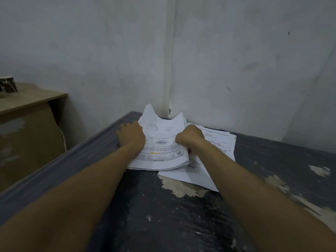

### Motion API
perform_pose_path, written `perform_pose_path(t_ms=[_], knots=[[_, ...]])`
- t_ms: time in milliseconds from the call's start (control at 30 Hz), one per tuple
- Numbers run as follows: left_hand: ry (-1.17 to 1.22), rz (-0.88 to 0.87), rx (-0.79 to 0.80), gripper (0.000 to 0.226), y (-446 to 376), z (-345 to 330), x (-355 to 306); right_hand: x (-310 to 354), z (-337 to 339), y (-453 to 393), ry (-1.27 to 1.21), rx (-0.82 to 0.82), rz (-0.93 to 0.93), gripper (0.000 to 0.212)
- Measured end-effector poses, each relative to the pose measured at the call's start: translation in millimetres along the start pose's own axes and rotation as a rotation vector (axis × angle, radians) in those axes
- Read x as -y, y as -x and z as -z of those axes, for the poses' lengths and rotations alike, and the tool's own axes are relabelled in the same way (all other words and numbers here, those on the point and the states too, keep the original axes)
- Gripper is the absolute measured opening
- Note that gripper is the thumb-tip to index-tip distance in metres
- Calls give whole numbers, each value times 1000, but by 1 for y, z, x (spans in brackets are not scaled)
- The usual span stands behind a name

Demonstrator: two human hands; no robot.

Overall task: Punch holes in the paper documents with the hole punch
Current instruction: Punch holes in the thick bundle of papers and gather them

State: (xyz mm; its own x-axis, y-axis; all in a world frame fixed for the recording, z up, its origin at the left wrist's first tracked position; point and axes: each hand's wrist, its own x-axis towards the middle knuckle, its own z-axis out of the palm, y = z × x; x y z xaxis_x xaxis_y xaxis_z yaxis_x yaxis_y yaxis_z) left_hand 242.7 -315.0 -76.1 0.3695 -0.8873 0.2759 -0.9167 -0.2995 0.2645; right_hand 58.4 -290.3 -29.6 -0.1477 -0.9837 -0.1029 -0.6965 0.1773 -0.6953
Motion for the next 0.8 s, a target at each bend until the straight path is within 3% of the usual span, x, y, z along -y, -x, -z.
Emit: perform_pose_path(t_ms=[100, 200, 367, 500, 667, 800], knots=[[139, 31, -75, 34, 1, -5, 8, 4, 5, -4, -130, 30, -22, 22], [283, 70, -88, 35, 0, -3, 10, 7, 9, -5, -318, 96, -102, 31], [327, 72, -94, 35, 1, -4, 9, -2, 0, -28, -420, 80, -144, 85], [386, 77, -105, 34, 2, -3, 11, -7, -2, -12, -436, 69, -205, 42], [689, 81, -170, 28, 4, 0, 11, -17, -1, -6, -499, 50, -173, 31], [777, 62, -252, 19, 12, 15, 9, -23, 5, 7, -722, 91, -117, 23]])
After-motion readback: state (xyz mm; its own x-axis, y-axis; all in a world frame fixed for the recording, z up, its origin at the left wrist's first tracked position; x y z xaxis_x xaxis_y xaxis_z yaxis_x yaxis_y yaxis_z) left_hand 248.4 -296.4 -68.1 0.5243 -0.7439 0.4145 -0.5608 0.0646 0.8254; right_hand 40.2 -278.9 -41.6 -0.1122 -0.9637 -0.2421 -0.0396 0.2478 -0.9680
